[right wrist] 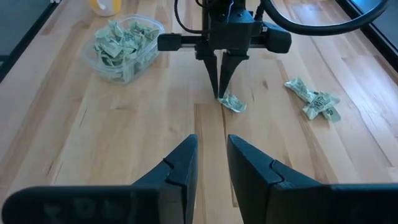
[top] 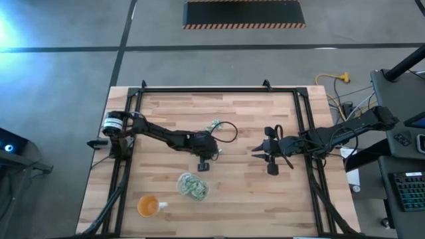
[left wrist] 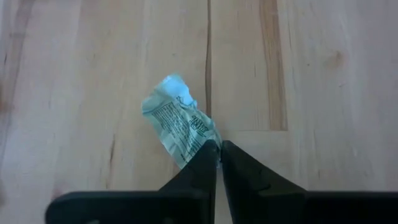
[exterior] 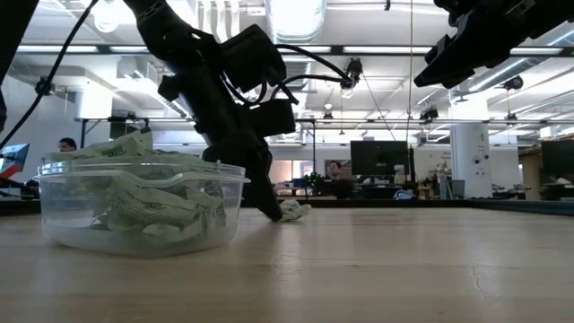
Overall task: Pick and place Stevia / Truvia into bins
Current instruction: Put the stevia packet into the transparent container
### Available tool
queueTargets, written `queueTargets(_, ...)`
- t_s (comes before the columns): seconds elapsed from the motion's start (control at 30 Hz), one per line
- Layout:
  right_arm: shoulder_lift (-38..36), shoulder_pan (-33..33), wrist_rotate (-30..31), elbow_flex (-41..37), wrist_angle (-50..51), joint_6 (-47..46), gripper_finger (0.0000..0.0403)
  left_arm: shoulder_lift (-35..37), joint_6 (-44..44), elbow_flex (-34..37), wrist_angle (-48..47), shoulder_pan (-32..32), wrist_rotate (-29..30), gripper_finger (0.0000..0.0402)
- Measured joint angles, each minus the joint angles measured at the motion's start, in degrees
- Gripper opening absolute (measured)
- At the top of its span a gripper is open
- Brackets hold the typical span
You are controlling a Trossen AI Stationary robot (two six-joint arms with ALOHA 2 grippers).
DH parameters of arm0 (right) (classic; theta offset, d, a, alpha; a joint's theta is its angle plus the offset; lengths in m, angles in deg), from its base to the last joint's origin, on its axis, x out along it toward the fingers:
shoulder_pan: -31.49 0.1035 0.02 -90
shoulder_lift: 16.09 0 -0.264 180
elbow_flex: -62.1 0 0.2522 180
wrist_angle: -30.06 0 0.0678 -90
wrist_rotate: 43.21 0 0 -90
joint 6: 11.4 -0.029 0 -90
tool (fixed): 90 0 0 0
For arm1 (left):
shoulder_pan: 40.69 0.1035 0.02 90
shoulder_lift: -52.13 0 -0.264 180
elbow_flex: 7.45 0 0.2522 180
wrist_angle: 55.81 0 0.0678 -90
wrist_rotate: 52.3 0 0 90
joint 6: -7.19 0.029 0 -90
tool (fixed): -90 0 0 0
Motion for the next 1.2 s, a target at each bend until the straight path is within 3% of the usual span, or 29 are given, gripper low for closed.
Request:
queueTargets(0.57, 0.0, 0.0, 0.0, -0.1, 0.1, 0.0, 0.0077, 5.5, -0.5, 0.0, -1.4, -0.4, 1.7, 0.0)
queueTargets(0.87, 0.0, 0.0, 0.1, -0.4, 0.0, 0.0, 0.0077, 11.0, -0.5, 0.0, -9.4, -4.5, -4.6, 0.0)
queueTargets(1.2, 0.1, 0.0, 0.2, -0.8, -1.3, 0.0, 0.0077, 17.0, 1.2, 0.0, -13.3, -13.4, -9.3, 0.0)
